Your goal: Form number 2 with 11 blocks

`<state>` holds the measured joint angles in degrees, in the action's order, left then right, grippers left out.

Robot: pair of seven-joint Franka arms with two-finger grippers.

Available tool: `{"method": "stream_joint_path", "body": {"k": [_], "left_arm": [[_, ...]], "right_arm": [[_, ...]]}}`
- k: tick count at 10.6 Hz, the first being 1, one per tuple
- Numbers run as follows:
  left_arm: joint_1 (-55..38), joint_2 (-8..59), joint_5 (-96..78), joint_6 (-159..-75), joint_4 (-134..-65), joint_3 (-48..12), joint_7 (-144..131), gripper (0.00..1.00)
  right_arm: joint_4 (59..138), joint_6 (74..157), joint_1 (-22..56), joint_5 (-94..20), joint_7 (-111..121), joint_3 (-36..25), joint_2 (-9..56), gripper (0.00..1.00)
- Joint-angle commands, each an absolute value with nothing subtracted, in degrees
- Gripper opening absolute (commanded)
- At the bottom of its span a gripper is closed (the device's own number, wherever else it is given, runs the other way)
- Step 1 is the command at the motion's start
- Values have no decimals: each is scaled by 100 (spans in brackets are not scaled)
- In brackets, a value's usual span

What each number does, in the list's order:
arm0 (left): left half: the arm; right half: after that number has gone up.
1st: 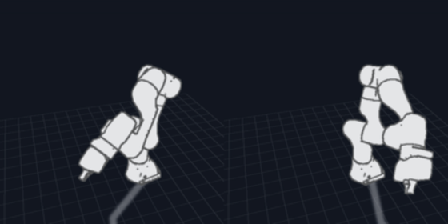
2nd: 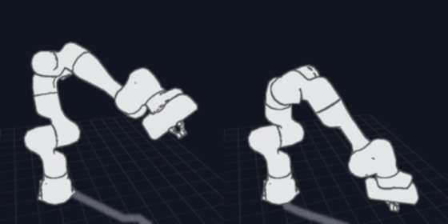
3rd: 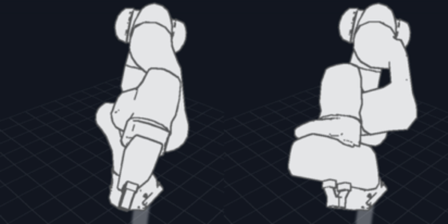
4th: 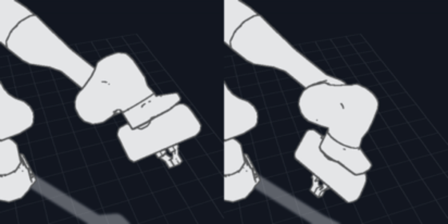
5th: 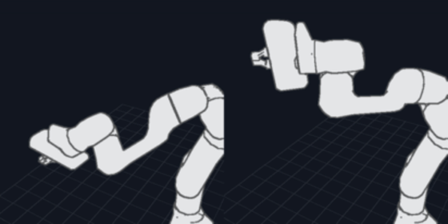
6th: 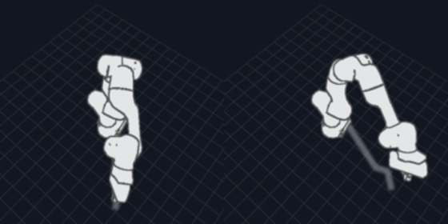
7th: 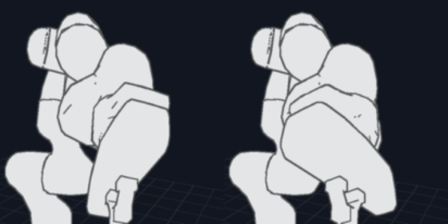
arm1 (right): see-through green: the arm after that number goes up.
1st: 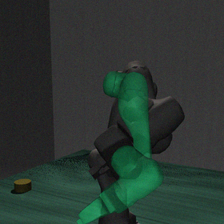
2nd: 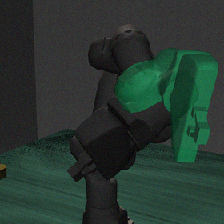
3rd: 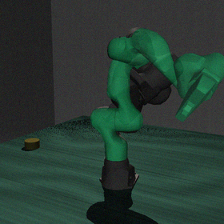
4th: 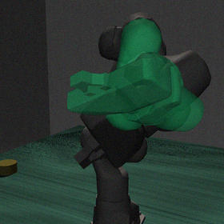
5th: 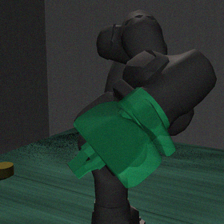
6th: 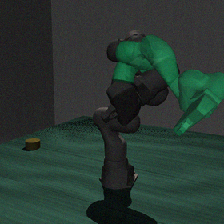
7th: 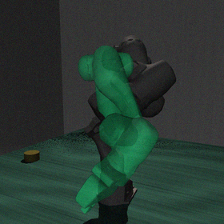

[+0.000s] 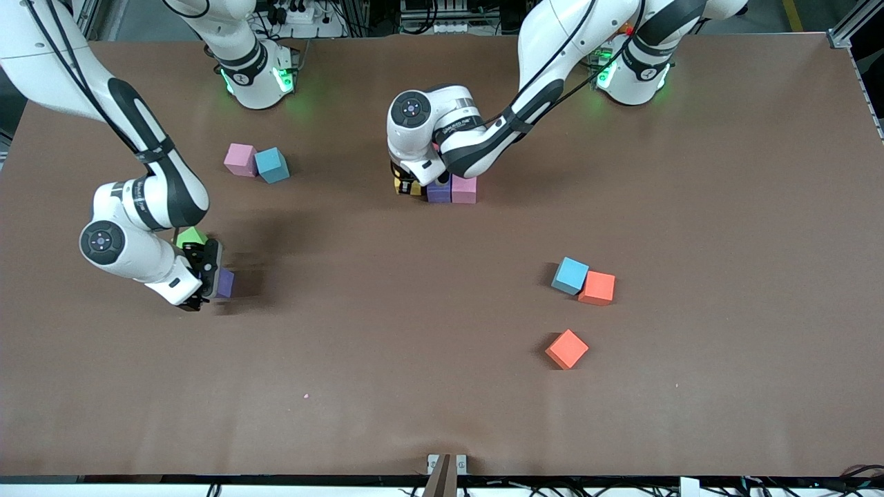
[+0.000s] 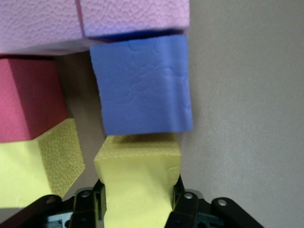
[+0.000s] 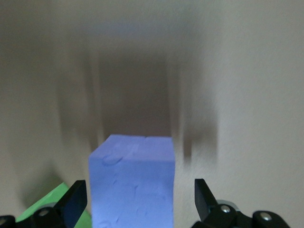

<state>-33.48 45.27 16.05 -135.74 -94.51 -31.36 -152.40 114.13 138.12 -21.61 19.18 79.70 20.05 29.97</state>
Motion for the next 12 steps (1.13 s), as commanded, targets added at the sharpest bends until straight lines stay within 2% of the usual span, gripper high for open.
{"method": "stream_joint_path", "body": {"k": [1, 9, 10, 11, 12], "left_arm": [[-3383, 4439, 1749, -13667, -9545, -2998, -15424, 38], [-3384, 4438, 1881, -13667, -9527, -2971, -15645, 38], [-3384, 4438, 1881, -13667, -9536, -2971, -15627, 38], [-3392, 4438, 1881, -13667, -9536, -2927, -15627, 38], [-3393, 4447, 1881, -13667, -9536, -2909, -15627, 38]], "right_arm": [[11470, 13983, -2250, 1846, 8060, 2109, 3041, 100], [11619, 14247, -2241, 1846, 8024, 2092, 3085, 100], [11619, 14247, -2233, 1846, 7998, 2092, 3085, 89], [11610, 14247, -2232, 1846, 7989, 2092, 3076, 90], [11602, 14247, -2241, 1854, 7981, 2083, 3067, 95]]}}
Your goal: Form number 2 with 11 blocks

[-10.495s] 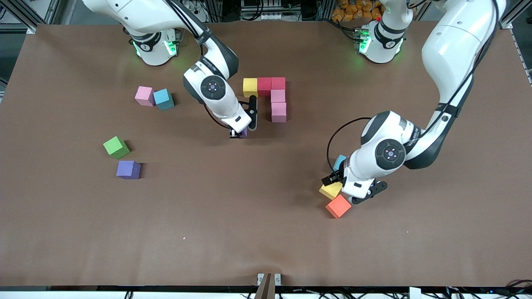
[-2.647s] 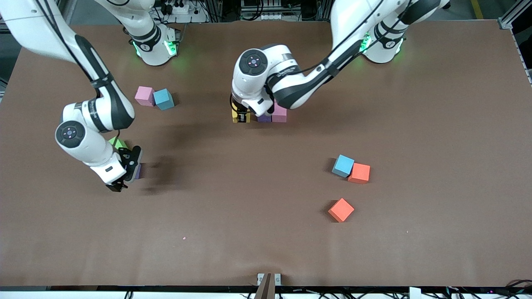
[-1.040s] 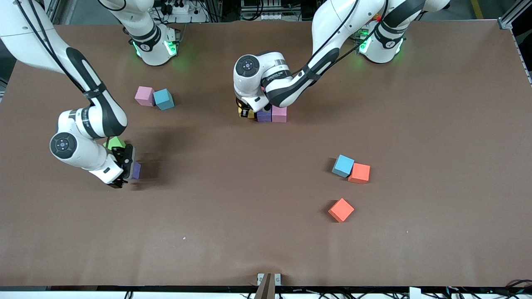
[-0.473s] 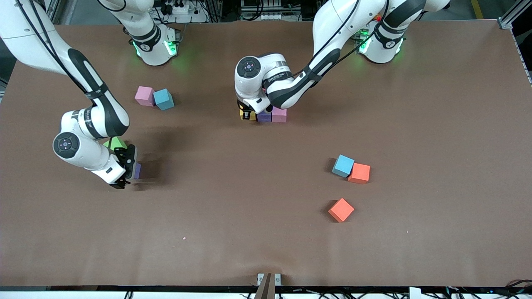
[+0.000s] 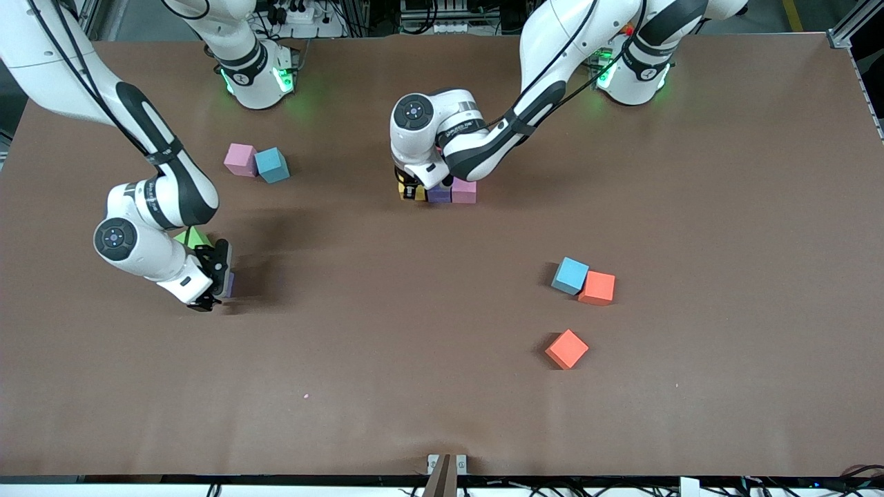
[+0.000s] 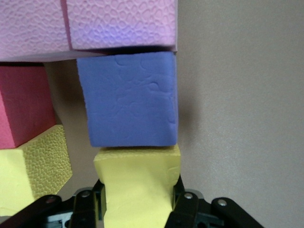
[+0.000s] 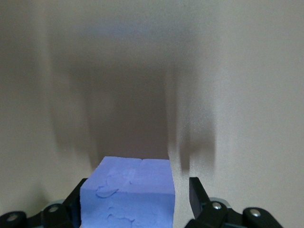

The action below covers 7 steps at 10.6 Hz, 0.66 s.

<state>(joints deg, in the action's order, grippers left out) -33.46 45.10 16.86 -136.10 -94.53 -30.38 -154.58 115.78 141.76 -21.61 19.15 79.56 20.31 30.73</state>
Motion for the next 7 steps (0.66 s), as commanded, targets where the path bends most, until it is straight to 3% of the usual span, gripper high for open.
{"method": "stream_joint_path", "body": {"k": [1, 7], "left_arm": [[-3375, 4430, 1881, -13658, -9545, -2909, -15618, 38], [-3384, 4438, 1881, -13658, -9536, -2909, -15609, 40]], "right_arm": [[11610, 14238, -2241, 1846, 7963, 2083, 3076, 96], [11619, 14212, -2294, 1846, 7893, 2048, 3076, 95]]}}
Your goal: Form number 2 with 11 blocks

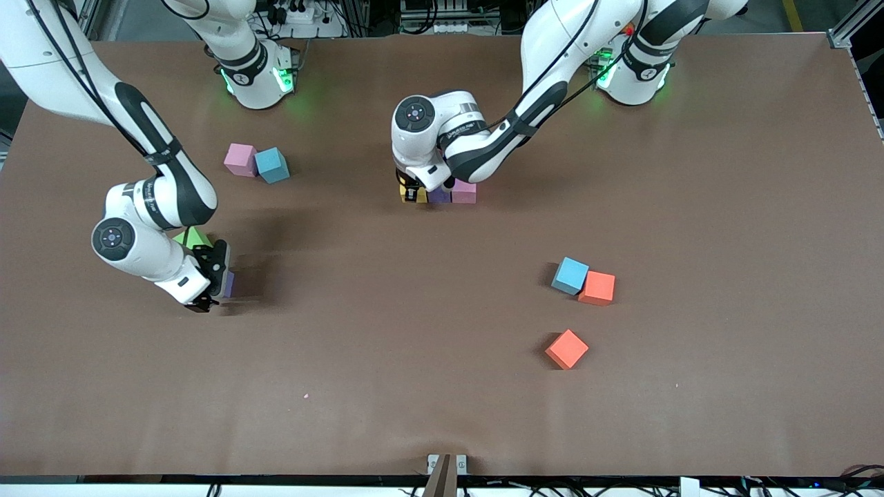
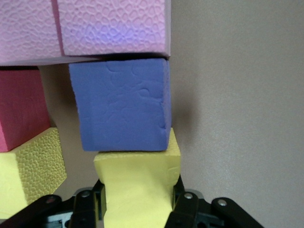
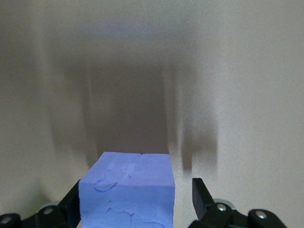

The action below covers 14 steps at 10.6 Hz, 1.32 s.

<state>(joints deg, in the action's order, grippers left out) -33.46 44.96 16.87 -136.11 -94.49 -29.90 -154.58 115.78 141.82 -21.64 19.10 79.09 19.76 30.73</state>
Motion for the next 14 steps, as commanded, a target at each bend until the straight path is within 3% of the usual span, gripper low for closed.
{"method": "stream_joint_path", "body": {"k": [1, 3, 4, 5, 6, 7, 14], "left_arm": [[-3392, 4430, 1881, -13658, -9545, -2909, -15609, 40], [-3384, 4438, 1881, -13658, -9554, -2909, -15601, 41], [-3392, 4438, 1881, -13658, -9554, -2909, -15601, 45], [-3393, 4438, 1881, -13658, -9545, -2909, -15601, 56], [-3384, 4421, 1881, -13650, -9528, -2909, -15601, 96], [-3392, 4412, 1890, -13649, -9519, -2909, -15566, 100], [-3296, 4219, 1872, -13605, -9519, -2962, -15513, 100]], "right_arm": [[11628, 14212, -2303, 1846, 7893, 2039, 3085, 93], [11619, 14229, -2311, 1846, 7901, 2004, 3094, 78], [11619, 14221, -2312, 1846, 7901, 2004, 3085, 63], [11619, 14212, -2303, 1846, 7893, 2004, 3076, 49], [11610, 14229, -2294, 1846, 7901, 2013, 3059, 39], [11593, 14238, -2250, 1846, 7901, 2021, 3032, 35], [11566, 14150, -1424, 1064, 7200, 2039, 2575, 33]]}}
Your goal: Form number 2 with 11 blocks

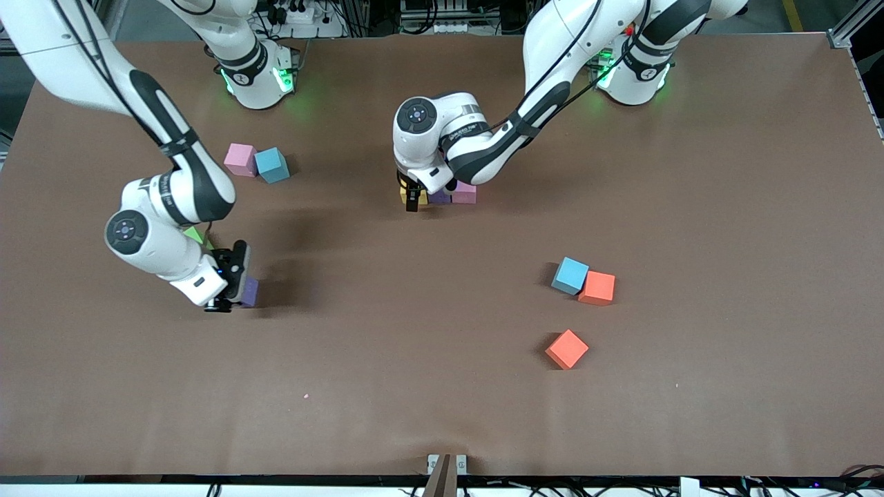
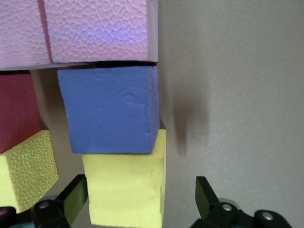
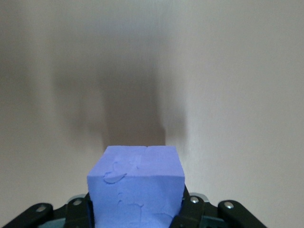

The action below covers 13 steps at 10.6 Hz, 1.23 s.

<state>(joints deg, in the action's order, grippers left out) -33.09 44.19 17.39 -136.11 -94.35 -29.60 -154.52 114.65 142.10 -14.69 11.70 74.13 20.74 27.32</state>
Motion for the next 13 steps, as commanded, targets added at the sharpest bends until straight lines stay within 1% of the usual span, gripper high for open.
{"method": "stream_joint_path", "body": {"k": [1, 2, 3, 4, 6, 7, 9, 11, 13], "left_arm": [[-3252, 4097, 1811, -13536, -9527, -2962, -15513, 100], [-3148, 4000, 1793, -13483, -9527, -2988, -15504, 100], [-2981, 3912, 1784, -13369, -9527, -3145, -15504, 100], [-2684, 3868, 1793, -13255, -9527, -3425, -15487, 100], [-1702, 3832, 1784, -13018, -9519, -4092, -15355, 100], [-1279, 3832, 1802, -12912, -9519, -4348, -15189, 100], [-636, 3779, 1802, -12718, -9466, -4517, -14697, 100], [-134, 3727, 1802, -12595, -9466, -4518, -13848, 100], [280, 3727, 1793, -12595, -9431, -4509, -12871, 100]], "right_arm": [[11566, 14133, -1380, 1063, 7016, 2039, 2540, 33], [11566, 13924, -1319, 1063, 6700, 2056, 2479, 33], [11566, 13704, -1223, 1063, 6262, 2083, 2418, 34], [11584, 13676, -1143, 1055, 5840, 2135, 2347, 35], [11619, 13606, -1012, 1055, 5119, 2293, 2233, 33], [11619, 13484, -819, 1055, 4654, 2294, 2172, 33], [11706, 13491, -415, 793, 3713, 2294, 2153, 34], [11716, 13544, 59, 510, 2756, 2285, 2162, 34], [11707, 13728, 805, 510, 1221, 2268, 2188, 34]]}}
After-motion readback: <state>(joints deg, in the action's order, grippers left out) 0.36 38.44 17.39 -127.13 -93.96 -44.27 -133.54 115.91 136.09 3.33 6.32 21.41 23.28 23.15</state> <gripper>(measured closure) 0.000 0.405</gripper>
